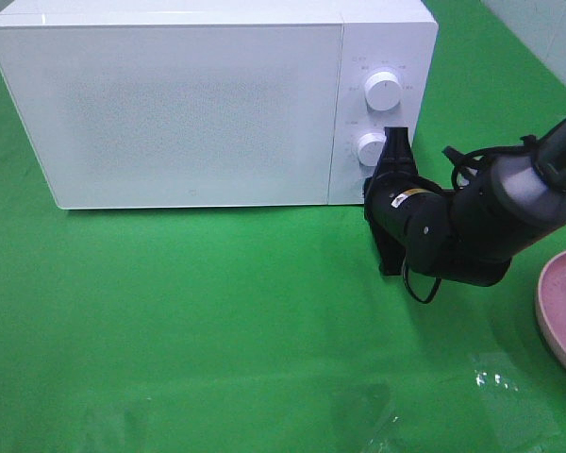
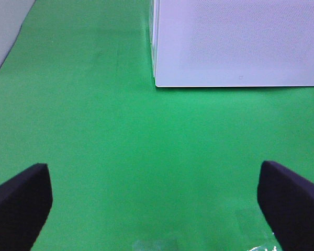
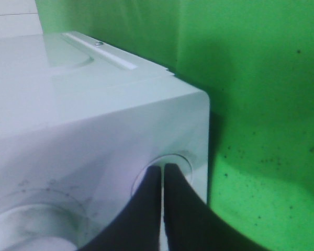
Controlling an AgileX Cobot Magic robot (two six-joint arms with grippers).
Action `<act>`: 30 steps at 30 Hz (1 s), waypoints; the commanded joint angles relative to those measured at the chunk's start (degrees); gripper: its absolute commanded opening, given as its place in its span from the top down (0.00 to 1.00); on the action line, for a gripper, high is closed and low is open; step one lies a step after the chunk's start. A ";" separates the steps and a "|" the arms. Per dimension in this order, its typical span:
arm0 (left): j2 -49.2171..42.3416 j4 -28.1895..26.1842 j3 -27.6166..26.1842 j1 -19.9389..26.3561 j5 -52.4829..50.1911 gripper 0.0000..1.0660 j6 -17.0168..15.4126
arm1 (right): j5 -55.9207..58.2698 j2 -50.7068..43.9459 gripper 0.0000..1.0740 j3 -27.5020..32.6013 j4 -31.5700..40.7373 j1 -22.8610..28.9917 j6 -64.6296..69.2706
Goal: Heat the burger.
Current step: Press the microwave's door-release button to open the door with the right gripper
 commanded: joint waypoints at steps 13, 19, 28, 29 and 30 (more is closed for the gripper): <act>-0.92 0.17 0.23 0.11 -0.63 0.04 -0.29 | -4.41 2.12 1.00 -2.92 -0.06 -0.57 2.35; -0.92 0.17 0.23 0.11 -0.63 0.04 -0.29 | -9.74 2.12 1.00 -2.92 0.11 -0.57 2.75; -0.92 0.17 0.23 0.11 -0.63 0.04 -0.29 | -13.92 2.12 1.00 -2.92 0.97 -0.57 2.75; -0.92 0.17 0.23 0.11 -0.63 0.04 -0.29 | -14.61 2.12 1.00 -3.32 1.03 -0.57 2.75; -0.92 0.17 0.23 0.11 -0.63 0.04 -0.29 | -14.61 2.12 1.00 -3.32 1.03 -0.57 2.75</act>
